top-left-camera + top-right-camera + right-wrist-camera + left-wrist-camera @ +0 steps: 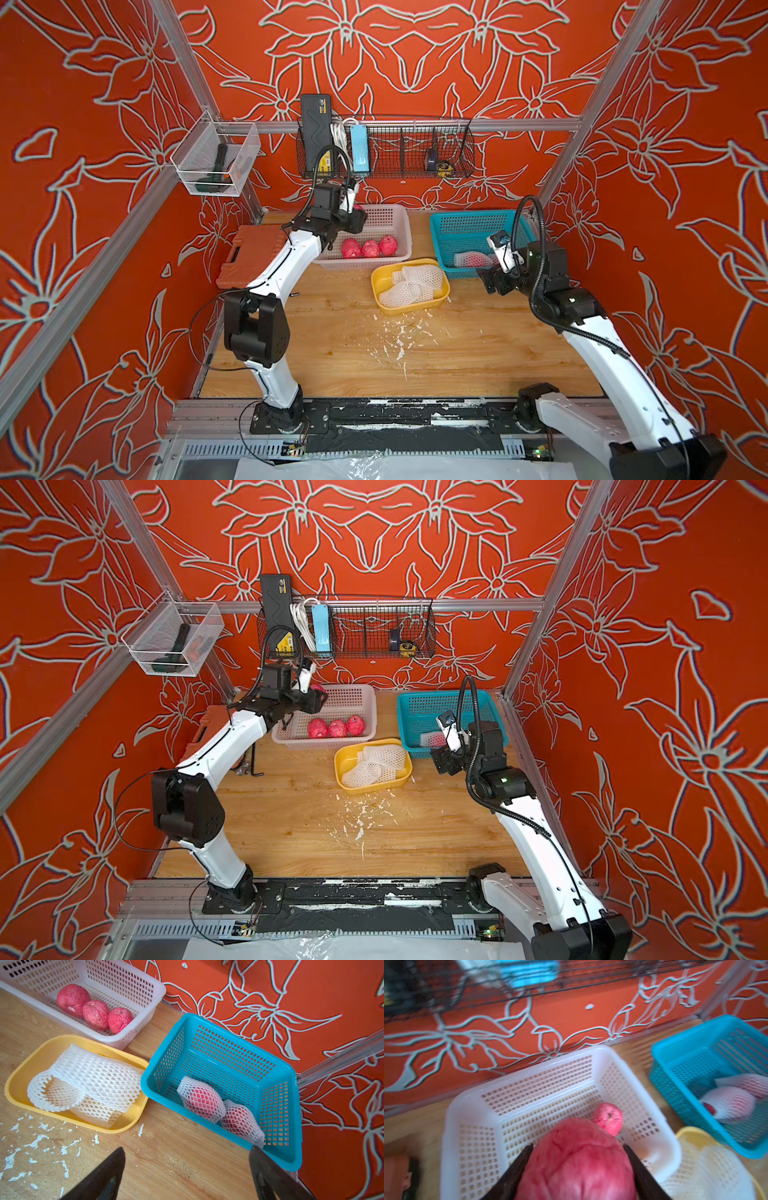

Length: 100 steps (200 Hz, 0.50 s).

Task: Remove foam nets from apples
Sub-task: Place the apple in the basket.

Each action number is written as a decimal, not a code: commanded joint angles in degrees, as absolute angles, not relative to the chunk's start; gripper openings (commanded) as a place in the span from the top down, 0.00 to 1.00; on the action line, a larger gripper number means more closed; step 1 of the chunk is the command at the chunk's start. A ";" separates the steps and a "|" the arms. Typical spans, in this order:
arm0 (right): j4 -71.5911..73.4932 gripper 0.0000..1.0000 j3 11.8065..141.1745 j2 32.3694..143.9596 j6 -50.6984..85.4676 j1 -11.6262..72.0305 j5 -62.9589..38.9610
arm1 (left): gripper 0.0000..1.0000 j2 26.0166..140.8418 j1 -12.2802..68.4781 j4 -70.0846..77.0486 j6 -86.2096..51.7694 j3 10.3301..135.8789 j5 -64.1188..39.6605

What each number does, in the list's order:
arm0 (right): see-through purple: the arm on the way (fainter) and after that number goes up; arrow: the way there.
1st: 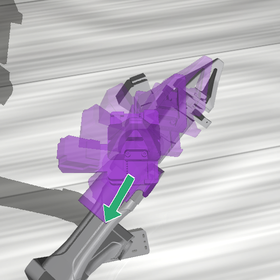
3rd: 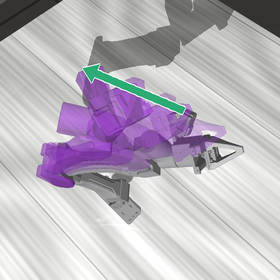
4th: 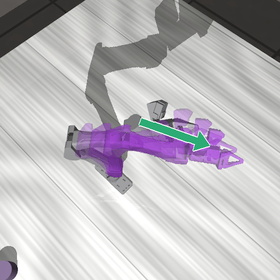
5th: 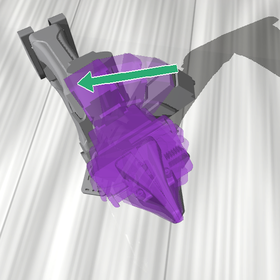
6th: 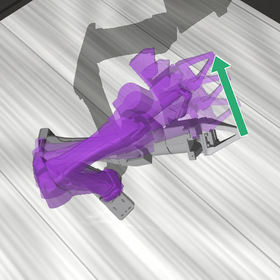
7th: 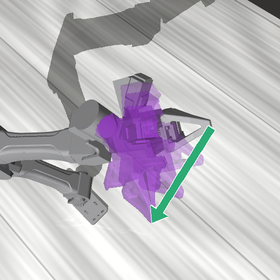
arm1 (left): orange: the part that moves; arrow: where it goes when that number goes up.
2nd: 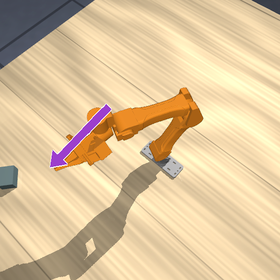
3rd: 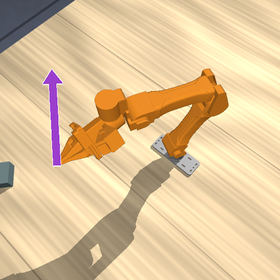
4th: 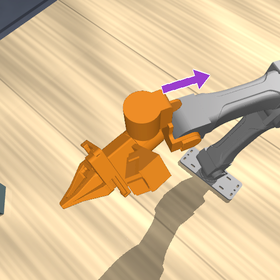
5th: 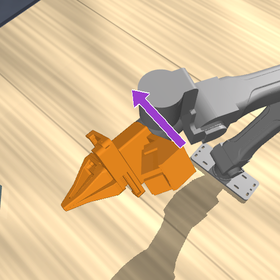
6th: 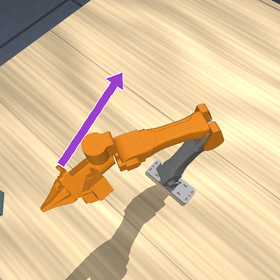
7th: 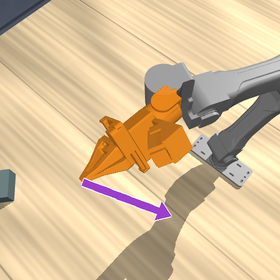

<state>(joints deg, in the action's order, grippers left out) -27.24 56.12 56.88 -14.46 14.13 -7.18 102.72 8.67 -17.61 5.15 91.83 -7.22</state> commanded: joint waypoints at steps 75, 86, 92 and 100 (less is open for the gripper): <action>-24.18 0.07 56.95 61.87 -14.24 13.64 -9.18 | 0.47 111.31 4.48 -19.16 5.10 87.63 2.11; -23.98 0.06 56.78 62.10 -14.28 13.67 -9.15 | 0.47 111.80 4.48 -19.25 5.01 87.02 1.94; -23.83 0.07 56.69 62.20 -14.24 13.65 -9.07 | 0.47 112.12 4.44 -19.38 4.92 86.77 1.89; -23.88 0.07 56.67 62.38 -14.35 13.65 -8.92 | 0.47 112.56 4.48 -19.38 4.81 86.41 1.80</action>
